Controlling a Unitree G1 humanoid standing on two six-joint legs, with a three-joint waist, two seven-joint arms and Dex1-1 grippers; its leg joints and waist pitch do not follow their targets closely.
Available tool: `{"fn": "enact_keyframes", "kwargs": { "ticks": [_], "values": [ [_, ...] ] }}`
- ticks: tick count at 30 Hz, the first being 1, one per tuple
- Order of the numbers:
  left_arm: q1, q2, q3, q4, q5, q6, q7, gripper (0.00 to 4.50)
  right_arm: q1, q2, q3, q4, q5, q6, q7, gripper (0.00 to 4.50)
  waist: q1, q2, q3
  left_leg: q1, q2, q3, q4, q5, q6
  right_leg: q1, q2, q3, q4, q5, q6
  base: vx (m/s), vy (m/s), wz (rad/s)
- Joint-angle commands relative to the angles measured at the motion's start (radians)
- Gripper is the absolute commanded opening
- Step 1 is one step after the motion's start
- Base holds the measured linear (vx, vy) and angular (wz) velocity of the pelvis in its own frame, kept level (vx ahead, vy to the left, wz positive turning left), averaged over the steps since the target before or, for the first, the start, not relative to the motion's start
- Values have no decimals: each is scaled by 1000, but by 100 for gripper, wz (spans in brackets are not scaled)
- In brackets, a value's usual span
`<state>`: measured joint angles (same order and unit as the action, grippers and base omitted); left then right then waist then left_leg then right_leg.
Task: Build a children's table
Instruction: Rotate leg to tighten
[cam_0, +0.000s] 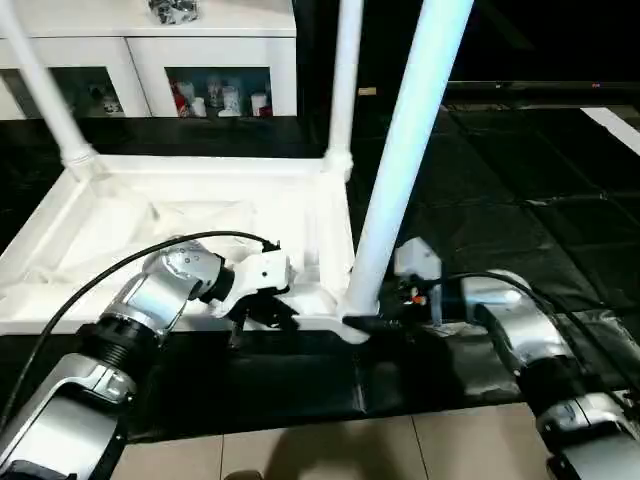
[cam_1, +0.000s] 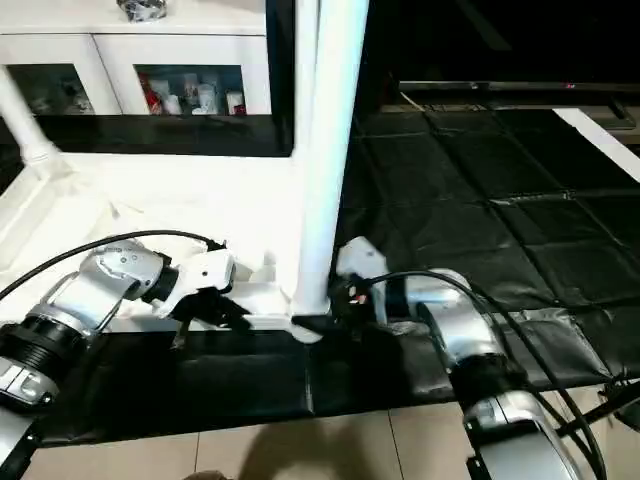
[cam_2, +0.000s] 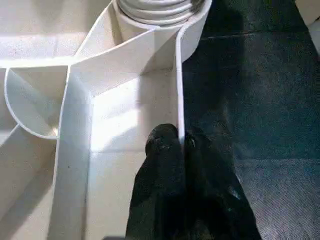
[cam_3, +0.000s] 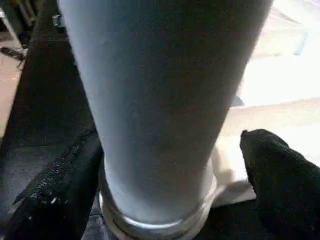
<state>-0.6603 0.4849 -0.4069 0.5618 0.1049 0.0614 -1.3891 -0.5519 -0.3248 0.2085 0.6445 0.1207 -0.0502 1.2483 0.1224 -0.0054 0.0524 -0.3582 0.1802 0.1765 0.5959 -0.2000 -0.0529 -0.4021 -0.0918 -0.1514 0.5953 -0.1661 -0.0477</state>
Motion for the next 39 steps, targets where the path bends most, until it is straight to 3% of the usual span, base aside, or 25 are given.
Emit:
{"fn": "enact_keyframes", "kwargs": {
  "ticks": [1, 15, 18, 19, 24, 27, 29, 30, 31, 33, 34, 38, 39],
  "values": [
    [16, -1, -57, -24, 21, -16, -56, 0, -26, -5, 11, 25, -6, -8, 13, 400, -2, -6, -70, 4, 69, -18, -66, -117, 64, 61, -92, 81, -64, -247, -164, 0, 0, 0],
    [17, 3, -67, -19, 20, -27, -74, 0, -44, 14, 14, 72, 9, -17, 79, 289, -3, -6, -73, 3, 69, -19, -65, -105, 67, 63, -90, 81, -58, -222, -175, 0, 0, 0],
    [17, 1, -64, -17, 17, -21, -71, 0, -43, 15, 15, 78, 10, -20, 86, 278, -3, -6, -73, 3, 70, -19, -64, -104, 69, 63, -90, 81, -58, -219, -176, 0, 0, 0],
    [16, -2, -61, -14, 14, -18, -67, 0, -42, 16, 15, 78, 10, -21, 88, 277, -2, -1, -73, 4, 70, -19, -64, -106, 68, 62, -91, 81, -58, -220, -177, 0, 0, 0],
    [11, -22, -34, -2, -13, 30, -52, 0, -25, 33, -8, 57, 36, 14, 77, 274, -2, -3, -73, 3, 69, -18, -64, -108, 65, 64, -89, 81, -58, -210, -184, 0, 0, 0],
    [5, -40, -15, 7, -28, 69, -29, 0, -14, 49, -21, 53, 38, 24, 30, 274, -3, -3, -71, 5, 69, -19, -65, -116, 60, 62, -91, 80, -62, -238, -177, 0, 0, 0],
    [-15, -84, 27, 31, -53, 131, 35, 0, 2, 93, -54, 56, 33, 48, -109, 274, -6, -3, -65, 8, 68, -19, -68, -141, 48, 59, -92, 81, -72, -290, -164, 0, 0, 0],
    [-23, -100, 40, 42, -58, 147, 63, 0, 5, 107, -63, 58, 31, 58, -148, 274, -10, -3, -63, 11, 66, -22, -70, -176, 31, 61, -94, 79, -81, -361, -146, 0, 0, 0],
    [-45, -149, 80, 70, -73, 182, 148, 0, 13, 150, -85, 67, 16, 63, -278, 274, -15, -5, -63, 10, 65, -23, -71, -182, 19, 62, -94, 79, -82, -386, -133, 0, 0, 0],
    [-56, -172, 99, 83, -81, 201, 189, 0, 15, 173, -100, 71, 19, 74, -331, 273, -21, -7, -63, 13, 62, -25, -73, -201, 5, 61, -95, 76, -92, -428, -115, 0, 0, 0],
    [-72, -207, 121, 100, -85, 221, 255, 0, 15, 215, -122, 75, 30, 111, -407, 273, -24, -5, -65, 10, 61, -28, -73, -202, 5, 65, -97, 75, -91, -434, -110, 0, 0, 0],
    [-93, -266, 153, 121, -86, 252, 367, 0, 5, 290, -151, 94, 36, 135, -534, 272, -34, -8, -69, 6, 60, -25, -69, -166, 21, 64, -95, 78, -85, -356, -129, 0, 0, 0],
    [-98, -278, 159, 127, -86, 257, 390, 0, -3, 303, -151, 106, 26, 135, -573, 272, -34, -3, -68, 8, 58, -24, -69, -155, 28, 62, -93, 78, -83, -336, -136, 0, 0, 0]
  ]
}}
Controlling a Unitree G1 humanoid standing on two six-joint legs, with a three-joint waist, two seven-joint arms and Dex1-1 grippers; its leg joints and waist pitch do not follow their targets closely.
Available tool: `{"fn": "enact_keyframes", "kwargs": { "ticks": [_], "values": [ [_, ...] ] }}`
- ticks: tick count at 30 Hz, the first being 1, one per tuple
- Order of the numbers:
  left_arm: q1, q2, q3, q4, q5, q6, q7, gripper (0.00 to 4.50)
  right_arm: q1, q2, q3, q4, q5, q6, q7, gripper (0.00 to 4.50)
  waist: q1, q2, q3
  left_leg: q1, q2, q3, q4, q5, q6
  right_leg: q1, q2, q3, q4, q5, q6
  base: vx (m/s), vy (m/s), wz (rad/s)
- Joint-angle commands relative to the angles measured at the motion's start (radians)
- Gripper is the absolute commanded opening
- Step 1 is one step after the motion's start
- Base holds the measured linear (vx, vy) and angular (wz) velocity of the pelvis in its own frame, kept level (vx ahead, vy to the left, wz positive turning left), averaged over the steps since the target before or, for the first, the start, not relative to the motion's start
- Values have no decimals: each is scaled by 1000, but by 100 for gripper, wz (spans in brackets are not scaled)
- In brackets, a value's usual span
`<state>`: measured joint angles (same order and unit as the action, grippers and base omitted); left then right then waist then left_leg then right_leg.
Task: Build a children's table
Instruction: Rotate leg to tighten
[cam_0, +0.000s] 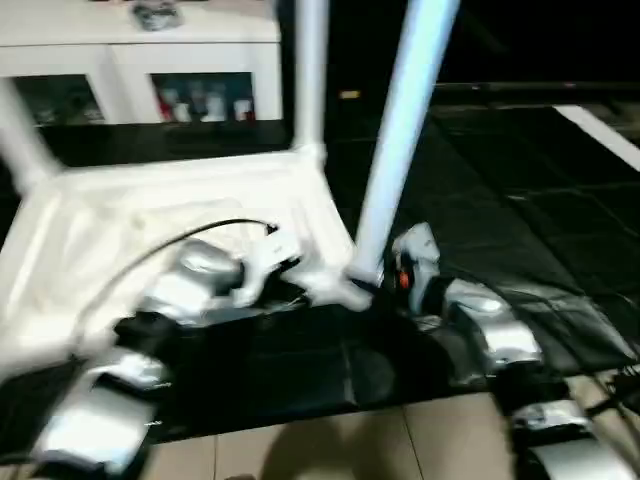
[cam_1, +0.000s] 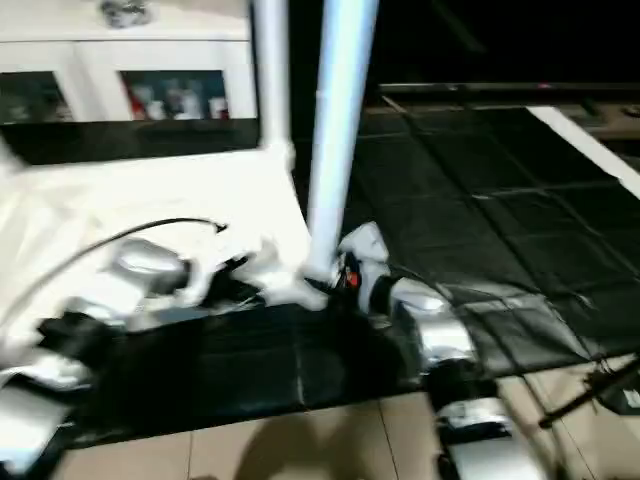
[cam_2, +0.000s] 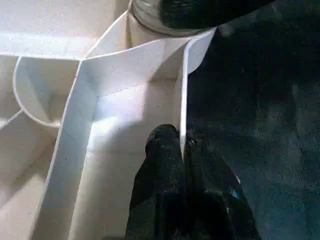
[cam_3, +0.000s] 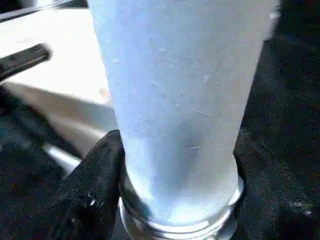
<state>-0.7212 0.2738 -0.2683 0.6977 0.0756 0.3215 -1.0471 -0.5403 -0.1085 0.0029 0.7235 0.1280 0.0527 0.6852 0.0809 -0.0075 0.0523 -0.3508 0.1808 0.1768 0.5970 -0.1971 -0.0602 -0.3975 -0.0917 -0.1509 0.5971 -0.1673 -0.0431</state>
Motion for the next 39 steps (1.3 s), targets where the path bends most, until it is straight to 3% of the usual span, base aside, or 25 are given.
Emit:
{"fn": "enact_keyframes", "kwargs": {
  "ticks": [1, 5, 8, 10, 15, 17, 19, 23, 27, 30, 35, 37, 39],
  "values": [
    [-46, -85, 34, 1, -56, 5, 85, 0, -24, 104, 52, 41, 14, 31, -46, 272, 4, -4, -67, -3, 55, -21, -69, -149, 40, 57, -91, 78, -86, -327, -144, 0, 0, 0],
    [-80, -158, 104, 42, -74, 20, 224, 0, -72, 160, 38, 113, -9, 55, -195, 272, 7, -6, -68, 0, 56, -21, -70, -138, 41, 57, -90, 77, -85, -331, -141, 0, 0, 0],
    [-78, -178, 107, 36, -74, 15, 227, 0, -91, 187, 8, 139, -4, 48, -245, 272, 7, -6, -69, 1, 58, -21, -71, -142, 42, 57, -92, 79, -82, -306, -150, 0, 0, 0],
    [-75, -178, 101, 31, -72, 15, 221, 0, -93, 194, -3, 138, -3, 50, -252, 328, 8, -6, -70, -1, 57, -20, -71, -129, 54, 59, -92, 80, -79, -276, -153, 0, 0, 0],
    [-57, -149, 62, 15, -49, 5, 169, 0, -90, 190, 4, 120, -13, 33, -232, 371, 7, -2, -68, -1, 58, -21, -73, -141, 56, 60, -93, 79, -83, -294, -150, 0, 0, 0],
    [-52, -120, 42, 27, -29, -28, 137, 0, -72, 151, 38, 91, -38, 11, -184, 379, 6, 0, -67, -1, 59, -21, -73, -147, 55, 59, -92, 80, -83, -292, -148, 0, 0, 0],
    [-41, -94, 27, 29, -19, -60, 95, 0, -48, 113, 55, 47, -28, 6, -103, 379, 7, -3, -70, -3, 58, -20, -71, -132, 66, 63, -92, 81, -77, -251, -155, 0, 0, 0],
    [-23, -41, 7, 22, -15, -95, 4, 0, 6, 19, 79, -55, -15, -4, 47, 379, 13, -4, -68, -4, 58, -20, -72, -126, 81, 63, -92, 80, -79, -261, -148, 0, 0, 0],
    [-8, 9, -5, 12, -14, -140, -65, 0, 63, -71, 76, -162, 24, 4, 176, 379, 19, -6, -69, -3, 64, -20, -71, -123, 93, 62, -90, 81, -74, -234, -153, 0, 0, 0],
    [-4, 32, 3, 8, -24, -153, -98, 0, 104, -131, 72, -237, 60, 23, 257, 379, 24, -6, -66, -1, 60, -18, -71, -143, 85, 63, -91, 79, -84, -292, -138, 0, 0, 0],
    [-12, 39, 26, 10, -49, -130, -117, 0, 150, -189, 73, -311, 91, 51, 340, 379, 33, -7, -66, -2, 62, -20, -72, -144, 83, 61, -91, 78, -82, -300, -132, 0, 0, 0],
    [-14, 39, 26, 13, -55, -126, -132, 44, 159, -199, 76, -321, 90, 56, 353, 384, 32, -8, -67, -3, 59, -19, -71, -140, 78, 61, -90, 77, -85, -311, -132, 0, 0, 0],
    [-15, 43, 18, 21, -42, -161, -126, 44, 157, -202, 73, -313, 80, 54, 347, 384, 34, -6, -69, -3, 59, -19, -69, -130, 77, 62, -92, 77, -84, -299, -138, 0, 0, 0]
  ]
}}
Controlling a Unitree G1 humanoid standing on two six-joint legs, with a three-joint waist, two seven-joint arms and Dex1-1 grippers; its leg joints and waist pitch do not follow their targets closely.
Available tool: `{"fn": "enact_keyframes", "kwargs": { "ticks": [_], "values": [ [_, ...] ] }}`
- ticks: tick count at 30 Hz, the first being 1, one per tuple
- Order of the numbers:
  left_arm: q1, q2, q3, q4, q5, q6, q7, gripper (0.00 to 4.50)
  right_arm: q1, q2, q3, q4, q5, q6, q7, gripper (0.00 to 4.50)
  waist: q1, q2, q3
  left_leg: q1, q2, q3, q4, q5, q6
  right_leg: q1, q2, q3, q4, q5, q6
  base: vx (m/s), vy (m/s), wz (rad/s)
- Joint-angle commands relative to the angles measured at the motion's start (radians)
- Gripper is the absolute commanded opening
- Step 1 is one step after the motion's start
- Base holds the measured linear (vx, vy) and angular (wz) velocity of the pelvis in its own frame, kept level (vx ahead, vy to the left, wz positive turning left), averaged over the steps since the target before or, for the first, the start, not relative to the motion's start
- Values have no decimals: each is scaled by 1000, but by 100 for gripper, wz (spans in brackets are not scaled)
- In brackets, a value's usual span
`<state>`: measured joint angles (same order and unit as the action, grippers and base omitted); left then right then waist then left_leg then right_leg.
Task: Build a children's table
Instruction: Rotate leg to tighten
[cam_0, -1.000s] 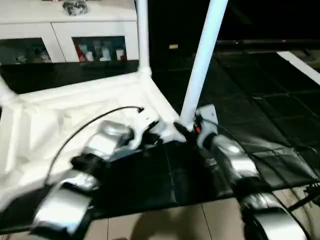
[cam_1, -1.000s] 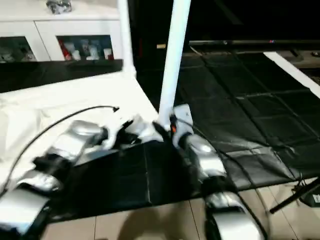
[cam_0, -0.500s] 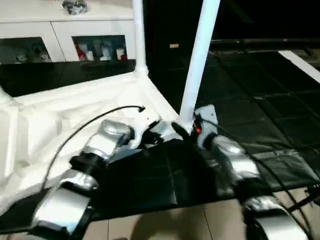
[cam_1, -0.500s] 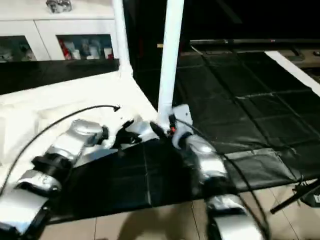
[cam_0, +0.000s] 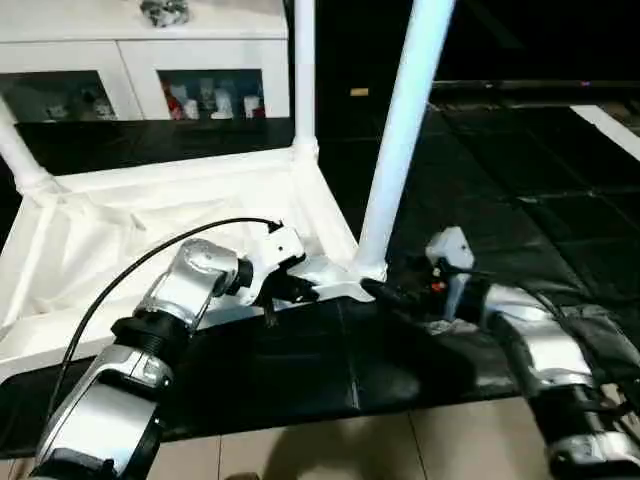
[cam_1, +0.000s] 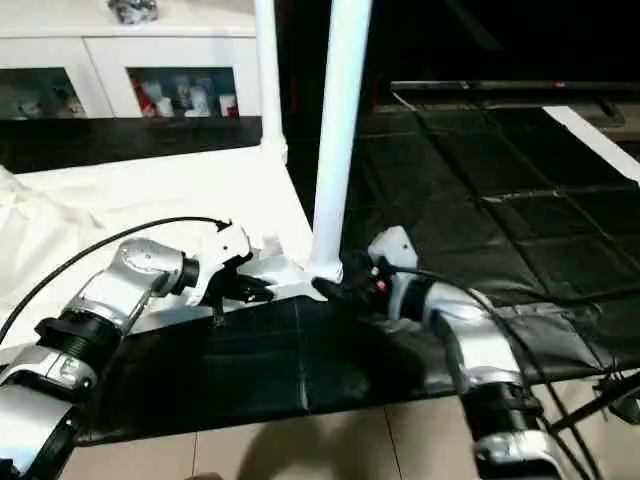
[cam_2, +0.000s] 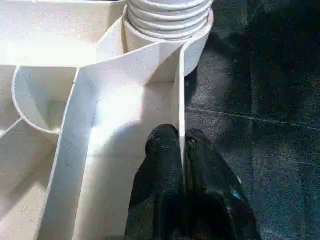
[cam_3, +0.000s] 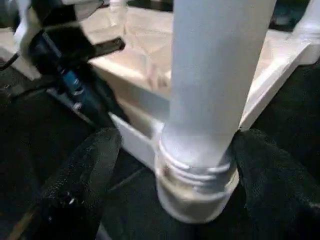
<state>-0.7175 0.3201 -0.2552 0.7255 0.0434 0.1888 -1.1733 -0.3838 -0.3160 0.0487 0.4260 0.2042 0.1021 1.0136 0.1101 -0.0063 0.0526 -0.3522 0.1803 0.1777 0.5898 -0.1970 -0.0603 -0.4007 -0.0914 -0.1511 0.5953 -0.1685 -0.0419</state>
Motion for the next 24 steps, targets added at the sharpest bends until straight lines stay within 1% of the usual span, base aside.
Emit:
{"fn": "enact_keyframes", "kwargs": {
  "ticks": [1, 2, 7, 13, 15, 18, 19, 22, 24],
  "values": [
    [-19, -4, 3, -3, -3, -43, 9, 57, -2, 7, 26, -10, 2, 3, 16, 384, 3, -10, -69, -5, 59, -21, -63, -126, 79, 66, -89, 76, -80, -287, -139, 0, 0, 0],
    [-20, -4, 2, 0, 1, -52, 16, 65, -4, 8, 26, -7, 2, 2, 14, 384, 3, -9, -70, -4, 59, -21, -62, -126, 80, 65, -89, 76, -80, -284, -139, 0, 0, 0],
    [-20, -5, 13, 9, -9, -53, 7, 65, 6, -1, 33, -38, 21, 23, 21, 384, -1, -9, -68, -3, 59, -21, -62, -131, 81, 65, -89, 75, -83, -297, -136, 0, 0, 0],
    [-20, 5, -3, 25, 3, -65, 5, 65, 11, -2, 35, -44, 11, 23, 27, 384, -3, -9, -69, -4, 58, -21, -61, -123, 82, 65, -89, 76, -80, -287, -133, 0, 0, 0],
    [-20, 11, -17, 42, 22, -76, 13, 65, 9, -3, 37, -43, 10, 20, 24, 384, -4, -9, -69, -4, 59, -21, -62, -126, 83, 65, -88, 76, -81, -286, -134, 0, 0, 0],
    [-20, 12, -20, 46, 26, -77, 15, 65, 7, -5, 38, -44, 12, 21, 21, 384, -4, -8, -69, -2, 60, -22, -62, -131, 79, 64, -89, 76, -82, -296, -130, 0, 0, 0],
    [-21, 11, -18, 46, 23, -74, 16, 39, 7, -6, 39, -46, 13, 22, 21, 384, -4, -10, -69, -3, 60, -21, -62, -131, 78, 65, -89, 76, -81, -292, -134, 0, 0, 0],
    [-24, 9, -13, 47, 17, -68, 14, 39, 7, -7, 39, -48, 14, 23, 21, 384, -4, -10, -69, -3, 59, -21, -62, -128, 78, 66, -90, 76, -80, -291, -135, 0, 0, 0],
    [-26, 5, -8, 49, 9, -66, 11, 18, 7, -8, 41, -49, 15, 23, 25, 384, -4, -10, -68, -3, 59, -21, -62, -130, 78, 65, -90, 76, -82, -293, -135, 0, 0, 0]
  ]
}}
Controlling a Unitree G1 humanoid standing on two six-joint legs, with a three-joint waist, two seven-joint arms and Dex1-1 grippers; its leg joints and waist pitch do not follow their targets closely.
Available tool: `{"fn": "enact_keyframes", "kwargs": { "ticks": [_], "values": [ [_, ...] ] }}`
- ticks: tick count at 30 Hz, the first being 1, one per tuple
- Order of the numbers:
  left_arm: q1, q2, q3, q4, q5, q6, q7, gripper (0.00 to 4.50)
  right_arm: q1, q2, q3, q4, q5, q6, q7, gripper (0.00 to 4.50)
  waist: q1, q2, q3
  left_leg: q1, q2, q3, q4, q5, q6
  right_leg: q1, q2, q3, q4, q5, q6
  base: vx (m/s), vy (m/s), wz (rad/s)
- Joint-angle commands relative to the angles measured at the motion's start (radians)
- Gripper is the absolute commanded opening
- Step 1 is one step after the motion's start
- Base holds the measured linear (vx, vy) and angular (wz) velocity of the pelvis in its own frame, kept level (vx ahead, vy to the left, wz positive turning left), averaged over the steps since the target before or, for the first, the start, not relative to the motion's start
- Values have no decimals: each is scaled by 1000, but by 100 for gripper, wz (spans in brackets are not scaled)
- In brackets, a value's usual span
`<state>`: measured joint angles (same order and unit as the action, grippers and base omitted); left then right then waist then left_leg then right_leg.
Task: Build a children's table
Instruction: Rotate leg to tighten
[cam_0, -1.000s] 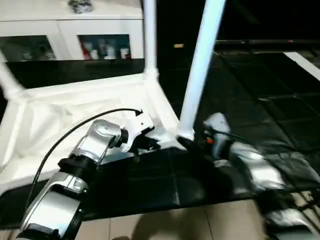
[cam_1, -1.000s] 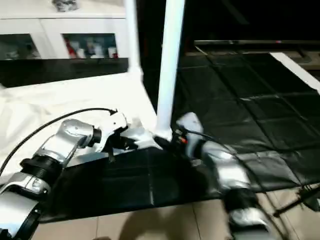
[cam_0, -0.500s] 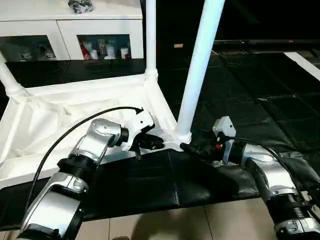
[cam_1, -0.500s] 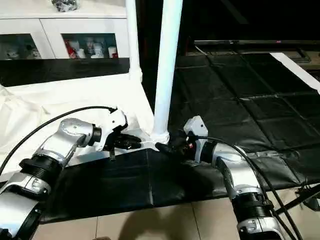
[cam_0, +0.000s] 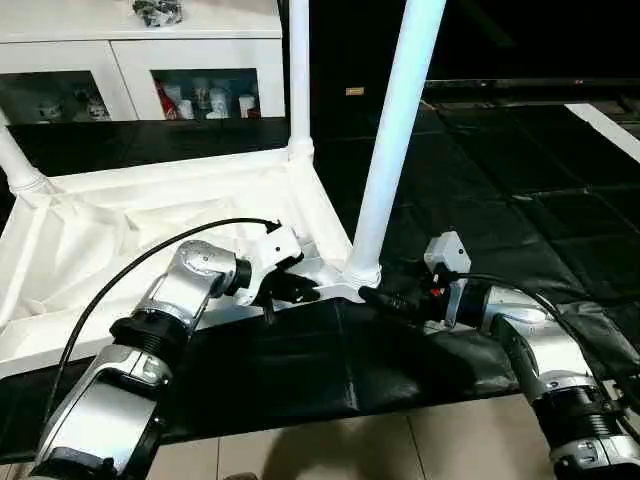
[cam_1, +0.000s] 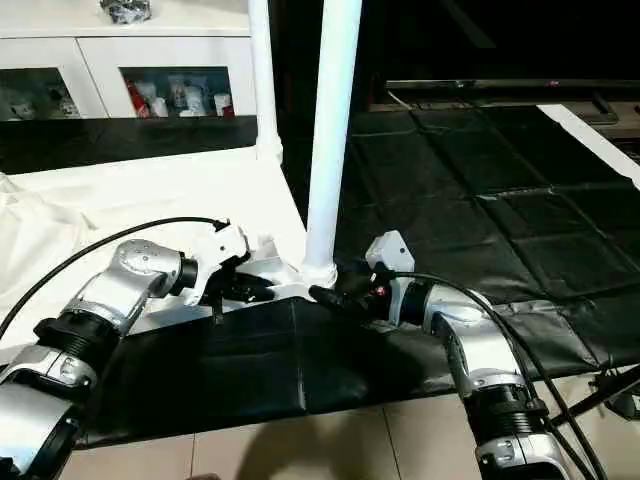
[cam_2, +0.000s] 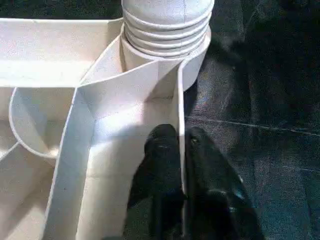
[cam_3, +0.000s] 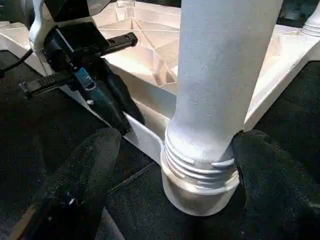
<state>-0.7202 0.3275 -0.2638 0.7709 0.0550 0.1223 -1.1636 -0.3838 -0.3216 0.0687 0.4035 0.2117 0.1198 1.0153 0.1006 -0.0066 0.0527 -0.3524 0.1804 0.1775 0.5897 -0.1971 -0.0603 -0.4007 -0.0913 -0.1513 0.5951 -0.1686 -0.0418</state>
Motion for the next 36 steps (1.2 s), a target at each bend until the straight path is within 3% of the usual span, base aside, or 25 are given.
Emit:
{"fn": "enact_keyframes", "kwargs": {
  "ticks": [1, 6, 11, 12, 17, 23, 29, 36],
  "values": [
    [-24, -3, 2, 5, -5, 0, 0, 7, 7, -3, 22, -27, 6, 3, 24, 384, 6, -9, -68, -3, 59, -21, -62, -131, 78, 65, -89, 76, -82, -297, -134, 0, 0, 0],
    [-23, -8, 12, 7, -25, -11, -25, 7, 6, -8, 25, -30, 7, 0, 34, 384, 6, -11, -68, -3, 58, -20, -61, -130, 81, 66, -90, 76, -83, -303, -131, 0, 0, 0],
    [9, 23, -45, -21, -2, -60, -123, 7, -37, -41, 38, 16, -13, -20, 77, 384, 7, -10, -70, -3, 61, -20, -61, -114, 89, 64, -88, 76, -77, -274, -137, 0, 0, 0],
    [13, 27, -51, -26, -1, -66, -134, 2, -44, -43, 37, 24, -10, -13, 83, 401, 9, -9, -70, -1, 62, -20, -61, -115, 89, 64, -88, 76, -76, -269, -142, 0, 0, 0],
    [31, 52, -92, -51, 18, -115, -196, 0, -85, -68, 44, 46, 17, 22, 169, 434, 24, -7, -69, 3, 67, -18, -61, -128, 85, 61, -89, 78, -73, -269, -152, 0, 0, 0],
    [52, 90, -138, -99, 31, -161, -291, 0, -120, -75, 85, 70, 26, -4, 289, 444, 38, -7, -70, 2, 69, -18, -62, -128, 74, 61, -91, 80, -70, -261, -154, 0, 0, 0],
    [66, 115, -159, -133, 31, -174, -336, 0, -164, -56, 114, 144, 23, -15, 382, 374, 40, -10, -70, 3, 70, -19, -63, -136, 63, 60, -93, 80, -69, -286, -154, 0, 0, 0],
    [77, 125, -163, -156, 26, -170, -348, 0, -185, -46, 132, 165, 32, -7, 426, 322, 41, -12, -72, 2, 70, -19, -62, -116, 66, 61, -93, 80, -64, -264, -156, 0, 0, 0]
  ]
}}
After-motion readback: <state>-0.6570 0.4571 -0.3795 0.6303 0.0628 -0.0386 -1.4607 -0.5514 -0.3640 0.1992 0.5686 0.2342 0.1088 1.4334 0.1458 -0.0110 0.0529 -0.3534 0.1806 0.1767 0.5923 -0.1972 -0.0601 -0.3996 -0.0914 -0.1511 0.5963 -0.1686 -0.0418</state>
